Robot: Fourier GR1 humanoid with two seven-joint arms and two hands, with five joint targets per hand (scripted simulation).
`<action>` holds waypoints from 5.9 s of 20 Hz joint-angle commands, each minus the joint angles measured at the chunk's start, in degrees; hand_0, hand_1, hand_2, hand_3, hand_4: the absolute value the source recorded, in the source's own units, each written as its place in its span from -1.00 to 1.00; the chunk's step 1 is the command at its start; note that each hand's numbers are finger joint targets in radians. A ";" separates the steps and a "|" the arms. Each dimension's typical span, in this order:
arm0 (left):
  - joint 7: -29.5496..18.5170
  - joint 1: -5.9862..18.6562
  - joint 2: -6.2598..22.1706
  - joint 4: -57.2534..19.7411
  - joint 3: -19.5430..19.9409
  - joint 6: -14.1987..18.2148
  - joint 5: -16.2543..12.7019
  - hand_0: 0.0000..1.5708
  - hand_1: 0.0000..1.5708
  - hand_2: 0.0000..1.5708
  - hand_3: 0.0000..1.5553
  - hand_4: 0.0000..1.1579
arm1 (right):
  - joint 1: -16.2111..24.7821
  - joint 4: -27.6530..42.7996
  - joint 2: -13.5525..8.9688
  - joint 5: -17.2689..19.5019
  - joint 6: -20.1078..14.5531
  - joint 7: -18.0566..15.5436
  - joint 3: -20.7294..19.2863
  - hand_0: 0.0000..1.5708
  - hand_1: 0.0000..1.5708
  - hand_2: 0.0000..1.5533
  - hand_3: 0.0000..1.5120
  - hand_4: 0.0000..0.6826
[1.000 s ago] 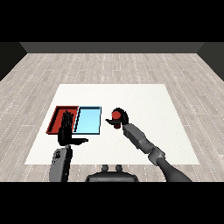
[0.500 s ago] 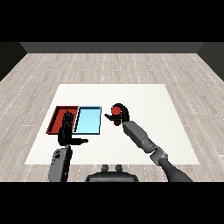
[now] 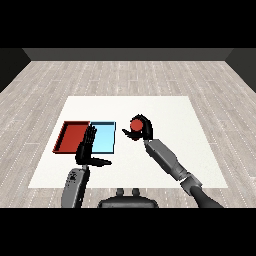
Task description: Pick the red can and put it in the red box
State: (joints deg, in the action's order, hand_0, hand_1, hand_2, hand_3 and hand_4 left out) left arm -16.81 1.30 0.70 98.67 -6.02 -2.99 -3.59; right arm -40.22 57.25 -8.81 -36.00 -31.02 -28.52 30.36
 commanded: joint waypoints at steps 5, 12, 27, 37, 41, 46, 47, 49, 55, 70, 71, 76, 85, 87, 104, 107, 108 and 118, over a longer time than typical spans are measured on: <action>2.29 1.05 -0.68 -1.43 -4.26 3.19 1.68 -1.00 -1.00 -1.00 -1.00 -1.00 | 9.85 19.49 -2.08 8.18 -5.84 4.78 1.00 0.84 0.84 0.81 0.83 0.86; 5.32 4.11 -0.69 -4.21 -14.15 11.40 4.48 -1.00 -1.00 -1.00 -1.00 -1.00 | 11.83 26.72 -3.79 12.65 -2.36 8.41 -1.38 0.81 0.81 0.82 0.85 0.84; -0.85 10.80 -0.70 -21.31 -17.93 15.67 -2.27 -1.00 -1.00 -1.00 -1.00 -1.00 | 14.36 28.03 5.62 23.62 2.92 11.32 -6.51 0.87 0.87 0.86 0.84 0.93; 1.66 15.44 -0.70 -23.51 -21.71 19.82 -7.17 -1.00 -1.00 -1.00 -1.00 -1.00 | 22.53 34.29 8.54 28.52 6.27 11.02 -3.70 0.88 0.88 0.85 0.83 0.98; 0.69 13.95 -0.70 -21.84 -19.42 17.12 -6.69 -1.00 -1.00 -1.00 -1.00 -1.00 | 12.53 28.38 8.77 24.33 2.03 11.58 -3.76 0.84 0.84 0.84 0.84 0.94; -1.07 18.85 -0.69 -27.40 -20.50 18.05 -10.61 -1.00 -1.00 -1.00 -1.00 -1.00 | 18.39 32.37 8.79 25.49 6.81 11.59 -5.21 0.90 0.90 0.86 0.86 0.88; -3.94 15.49 -0.69 -27.25 -22.05 17.51 -9.68 -1.00 -1.00 -1.00 -1.00 -1.00 | 15.62 26.60 8.80 21.24 4.43 6.60 -2.17 0.92 0.92 0.87 0.87 0.92; -0.03 18.21 -0.69 -25.57 -28.86 25.41 -12.47 -1.00 -1.00 -1.00 -1.00 -1.00 | 13.95 29.43 8.80 21.58 4.65 10.52 -5.05 0.93 0.93 0.87 0.88 0.92; 0.16 21.71 -0.67 -26.93 -25.91 20.75 -14.74 -1.00 -1.00 -1.00 -1.00 -1.00 | 17.84 32.56 8.79 22.75 3.41 10.14 -1.05 0.94 0.94 0.87 0.86 0.90; -4.38 22.72 -0.64 -34.16 -24.58 32.26 -19.52 1.00 1.00 0.99 0.91 0.93 | 16.90 31.10 7.28 22.55 3.38 10.23 -1.39 0.90 0.90 0.86 0.84 0.91; -4.88 20.77 -0.65 -31.49 -30.47 37.69 -20.87 1.00 1.00 0.99 0.90 0.94 | 14.28 25.33 8.76 19.40 1.26 6.46 0.94 0.89 0.89 0.86 0.84 0.90; -4.05 20.76 -0.66 -27.68 -27.88 38.17 -18.73 1.00 1.00 0.98 0.90 0.97 | 17.72 30.90 8.77 23.41 3.03 9.42 -0.44 0.90 0.90 0.85 0.84 0.88; -11.40 20.57 -0.66 -28.21 -24.63 35.58 -19.40 1.00 1.00 1.00 0.95 0.98 | 14.92 27.62 8.55 24.28 0.30 14.52 1.42 -1.00 -1.00 -1.00 -1.00 -1.00; -11.10 18.72 -0.66 -26.78 -23.55 35.14 -17.13 1.00 1.00 1.00 0.95 0.98 | 15.15 27.79 8.78 25.88 0.63 15.77 1.18 -1.00 -1.00 -1.00 -1.00 -1.00; -10.86 21.16 -0.64 -30.33 -20.38 36.31 -16.61 1.00 1.00 1.00 0.89 0.95 | 18.41 29.03 7.36 22.16 8.95 14.98 -7.03 -1.00 -1.00 -1.00 -1.00 -1.00; -6.00 19.30 -0.66 -23.65 -24.38 42.61 -13.10 1.00 1.00 1.00 0.87 0.95 | 22.85 38.86 6.37 25.17 7.09 20.27 -4.93 -1.00 -1.00 -1.00 -1.00 -1.00; -6.11 19.82 -0.67 -25.14 -20.26 38.95 -12.88 1.00 1.00 0.99 0.88 0.96 | 23.69 38.16 6.73 24.52 8.16 17.56 -6.67 -1.00 -1.00 -1.00 -1.00 -1.00; -3.18 19.96 6.57 -21.25 -12.83 36.82 -10.96 1.00 1.00 1.00 0.90 0.96 | 34.16 49.88 -0.22 18.99 14.77 17.17 -14.96 -1.00 -1.00 -1.00 -1.00 -1.00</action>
State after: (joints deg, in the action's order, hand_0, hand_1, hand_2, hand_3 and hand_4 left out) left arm -21.79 20.91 4.80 75.16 -21.50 33.36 -16.05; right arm -9.13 104.01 -7.01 -15.72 -18.23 -11.13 18.41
